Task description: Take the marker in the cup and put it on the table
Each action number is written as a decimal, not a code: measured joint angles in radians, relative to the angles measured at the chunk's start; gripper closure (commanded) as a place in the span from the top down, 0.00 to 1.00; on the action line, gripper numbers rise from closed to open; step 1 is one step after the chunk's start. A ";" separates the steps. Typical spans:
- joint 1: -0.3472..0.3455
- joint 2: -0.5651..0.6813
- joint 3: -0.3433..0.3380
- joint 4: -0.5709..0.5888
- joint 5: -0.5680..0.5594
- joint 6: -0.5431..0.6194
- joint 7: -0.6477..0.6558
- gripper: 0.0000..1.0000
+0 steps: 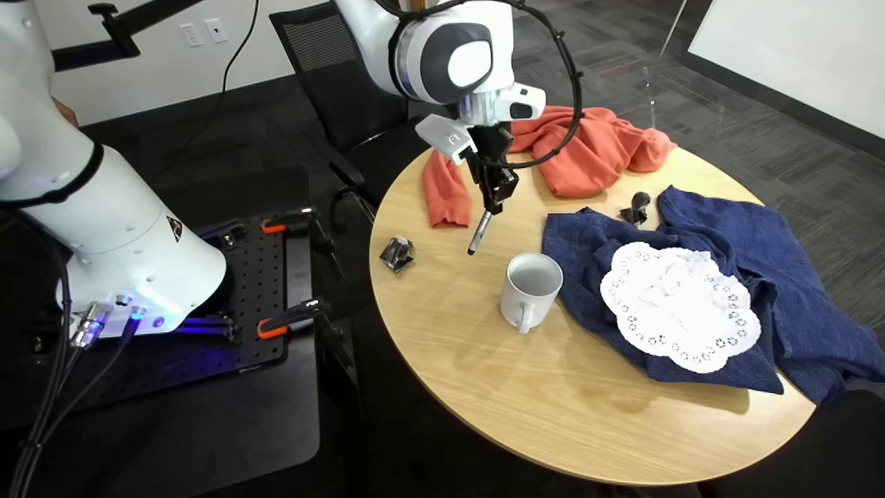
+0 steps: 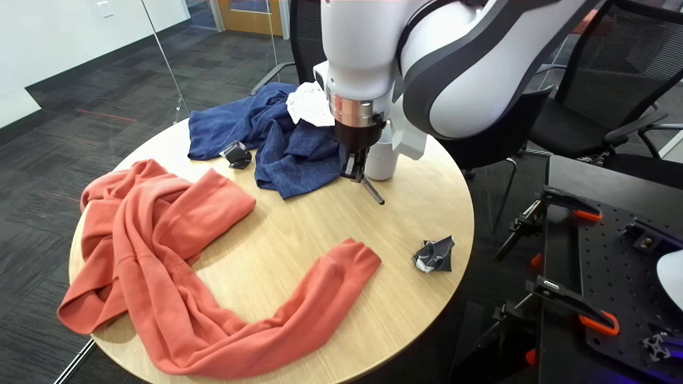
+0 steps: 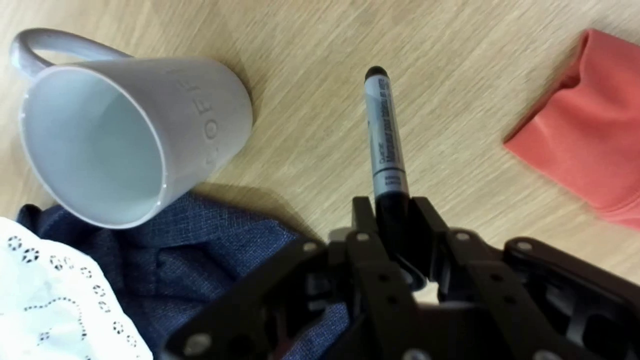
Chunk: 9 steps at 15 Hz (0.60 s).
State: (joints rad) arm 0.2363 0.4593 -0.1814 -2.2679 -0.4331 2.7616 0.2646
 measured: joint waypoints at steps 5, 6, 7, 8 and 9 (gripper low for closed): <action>0.011 0.071 -0.024 0.037 0.000 0.000 0.001 0.06; 0.011 0.084 -0.027 0.044 0.000 0.000 0.001 0.06; 0.011 0.095 -0.029 0.050 0.000 0.000 0.001 0.06; 0.011 0.105 -0.030 0.056 0.000 0.000 0.001 0.41; 0.012 0.112 -0.032 0.062 0.000 0.000 0.001 0.50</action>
State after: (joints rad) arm 0.2486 0.5714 -0.2134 -2.2062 -0.4327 2.7616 0.2652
